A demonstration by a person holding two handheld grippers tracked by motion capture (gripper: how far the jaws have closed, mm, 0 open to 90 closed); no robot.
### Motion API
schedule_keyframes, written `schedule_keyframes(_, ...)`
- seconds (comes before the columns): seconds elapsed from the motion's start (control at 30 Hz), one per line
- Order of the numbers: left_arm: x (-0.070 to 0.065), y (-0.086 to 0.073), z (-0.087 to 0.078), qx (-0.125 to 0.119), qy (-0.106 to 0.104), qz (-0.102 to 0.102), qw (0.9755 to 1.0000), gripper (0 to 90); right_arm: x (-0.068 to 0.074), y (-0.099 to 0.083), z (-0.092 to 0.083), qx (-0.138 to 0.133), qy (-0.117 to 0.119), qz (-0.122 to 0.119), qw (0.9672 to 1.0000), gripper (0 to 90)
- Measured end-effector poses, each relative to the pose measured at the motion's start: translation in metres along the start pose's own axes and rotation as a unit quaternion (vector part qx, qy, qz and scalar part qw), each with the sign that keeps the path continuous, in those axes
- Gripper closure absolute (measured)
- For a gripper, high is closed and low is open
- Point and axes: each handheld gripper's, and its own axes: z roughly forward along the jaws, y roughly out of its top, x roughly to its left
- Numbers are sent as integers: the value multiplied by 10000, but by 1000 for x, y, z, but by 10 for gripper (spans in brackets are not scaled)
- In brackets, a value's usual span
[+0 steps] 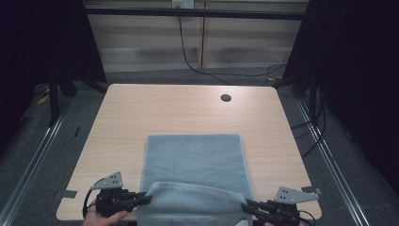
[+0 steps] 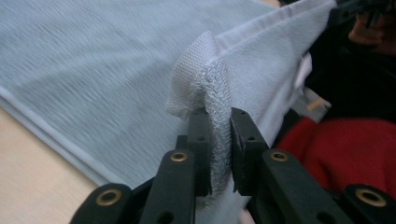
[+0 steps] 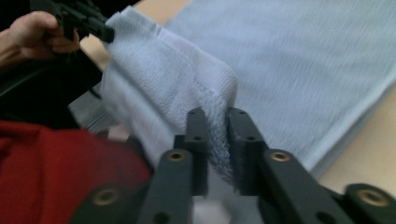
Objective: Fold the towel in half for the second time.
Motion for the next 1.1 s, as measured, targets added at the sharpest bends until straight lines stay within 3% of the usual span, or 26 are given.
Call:
schedule_keyframes(0.03,-2,-3,-1,97,-75,25,9999,791,0,0,0,0,0,0,10000,749)
schedule_keyframes(0.1,-11,-6,-3,103,-239,65,9996,755,7,-7,-6,-105,236,342,9991,703)
schedule_keyframes(0.17,-13,-5,-5,91,-319,88,9994,698,7,-2,-10,-227,177,337,9990,668)
schedule_keyframes(0.2,-11,-2,-9,-65,-411,148,9990,689,5,0,-11,-340,280,407,9982,668)
schedule_keyframes(0.27,-8,0,-11,-141,-376,96,9991,648,3,3,-11,-384,307,386,9980,663)
schedule_keyframes(0.3,-5,3,-12,-231,-386,1,9990,634,1,7,-7,-239,-47,250,9994,647)
schedule_keyframes(0.43,4,17,-19,-481,-352,74,9982,604,-6,12,6,-209,-97,98,9997,639)
schedule_keyframes(0.5,13,26,-20,-583,-228,51,9980,599,-18,20,21,-172,-243,26,9996,621)
schedule_keyframes(0.6,21,30,-16,-541,-153,67,9984,588,-31,29,35,-73,-289,33,9996,603)
schedule_keyframes(0.67,30,35,-10,-535,-142,-32,9985,588,-35,32,39,-11,-285,24,9996,594)
schedule_keyframes(0.73,41,39,-3,-497,12,-45,9988,584,-42,39,46,61,-312,-16,9995,576)
schedule_keyframes(0.83,69,48,18,-338,217,-220,9990,594,-60,50,63,164,-453,-79,9988,563)
schedule_keyframes(0.9,75,51,24,-257,243,-261,9990,595,-65,52,68,211,-510,-101,9984,562)
schedule_keyframes(0.93,80,53,29,-179,409,-236,9987,596,-70,55,73,265,-574,-142,9979,562)
schedule_keyframes(1.03,93,61,42,-137,561,-306,9979,598,-82,66,90,320,-749,-193,9965,554)
schedule_keyframes(1.1,100,65,51,38,653,-316,9974,597,-84,69,94,348,-763,-204,9963,549)
